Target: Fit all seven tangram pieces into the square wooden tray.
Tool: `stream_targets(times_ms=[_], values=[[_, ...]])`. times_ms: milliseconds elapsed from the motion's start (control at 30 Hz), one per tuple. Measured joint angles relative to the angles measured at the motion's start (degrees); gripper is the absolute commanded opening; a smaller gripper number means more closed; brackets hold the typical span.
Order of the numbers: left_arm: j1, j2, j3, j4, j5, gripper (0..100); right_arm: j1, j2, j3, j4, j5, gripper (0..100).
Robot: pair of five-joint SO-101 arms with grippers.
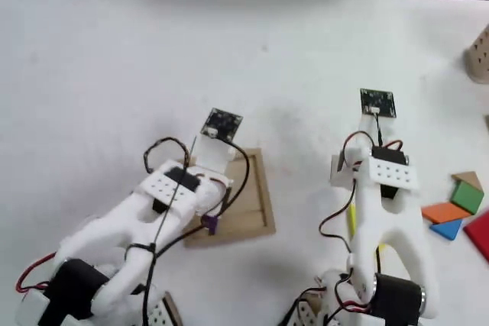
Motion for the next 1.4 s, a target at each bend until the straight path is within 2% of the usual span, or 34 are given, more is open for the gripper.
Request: stream_targets(times_ms=[333, 533, 700, 800, 900, 1100, 1233, 1400], values=[[-0.1, -1.8, -0.4, 3.2, 0.0, 2, -0.5, 0.0, 0.0, 0.0, 0.0, 2.4], [0.1, -16.0, 5.1, 2.6, -0.2, 2, -0.5, 0.0, 0.0, 0.0, 0.0, 2.4], [8.0, -28.6, 16.8, -4.8, -0.2, 2, -0.5, 0.0, 0.0, 0.0, 0.0, 2.4], [13.6, -28.2, 17.5, -4.9, -0.2, 2, -0.5, 0.0, 0.0, 0.0, 0.0, 2.4], [15.6, -23.6, 17.1, -4.7, -0.2, 2, -0.5, 0.0, 0.0, 0.0, 0.0, 2.4], [12.8, -12.7, 10.5, 1.2, -0.2, 2, -0.5, 0.0, 0.0, 0.0, 0.0, 2.4], [9.1, -12.2, 8.4, 7.2, -0.2, 2, -0.5, 0.0, 0.0, -0.3, 0.0, 2.4], [8.3, -14.8, 8.4, 12.3, -1.4, 2, -1.1, 0.0, 0.0, -1.1, -0.1, 2.4]])
